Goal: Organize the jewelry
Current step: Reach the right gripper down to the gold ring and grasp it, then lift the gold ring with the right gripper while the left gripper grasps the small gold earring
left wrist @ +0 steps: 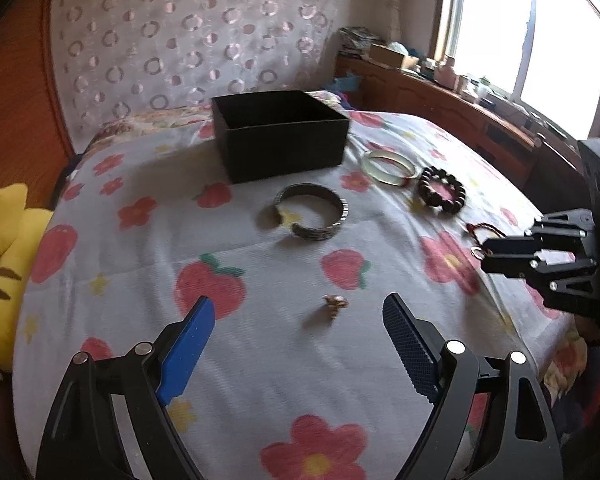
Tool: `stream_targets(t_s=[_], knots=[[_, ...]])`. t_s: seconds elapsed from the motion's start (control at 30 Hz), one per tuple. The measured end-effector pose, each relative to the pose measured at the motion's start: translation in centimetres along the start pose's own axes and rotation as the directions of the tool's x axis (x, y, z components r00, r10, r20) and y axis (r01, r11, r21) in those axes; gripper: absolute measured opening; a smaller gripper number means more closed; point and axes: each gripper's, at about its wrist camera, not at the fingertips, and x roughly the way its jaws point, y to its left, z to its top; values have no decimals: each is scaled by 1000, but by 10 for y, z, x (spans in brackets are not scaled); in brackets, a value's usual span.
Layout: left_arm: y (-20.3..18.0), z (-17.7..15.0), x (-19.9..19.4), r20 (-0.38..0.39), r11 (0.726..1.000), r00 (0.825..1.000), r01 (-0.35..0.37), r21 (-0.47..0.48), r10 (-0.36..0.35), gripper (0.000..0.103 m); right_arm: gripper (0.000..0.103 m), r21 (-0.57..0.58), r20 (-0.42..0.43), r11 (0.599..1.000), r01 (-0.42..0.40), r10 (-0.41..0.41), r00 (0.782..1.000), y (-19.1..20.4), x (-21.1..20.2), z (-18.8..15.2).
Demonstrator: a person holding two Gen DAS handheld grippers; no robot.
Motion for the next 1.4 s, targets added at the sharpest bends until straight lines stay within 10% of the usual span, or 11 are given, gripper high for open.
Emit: stream_targets(t_s=[0.3,0.93,1.4], knots=[[-16,5,18,-57,998,998,24,60,-21,31,20,13,10,1000,6,-6,1000,-6,-3,2],[-21,7,19,-31,998,1000,8,70,-5,14,20,-12,34,1000,10,-9,999,-2,-8,13],[3,80,17,90,999,996,-3,47,-1,14,20,-33,118,999,26,-22,993,-22,-12,79]])
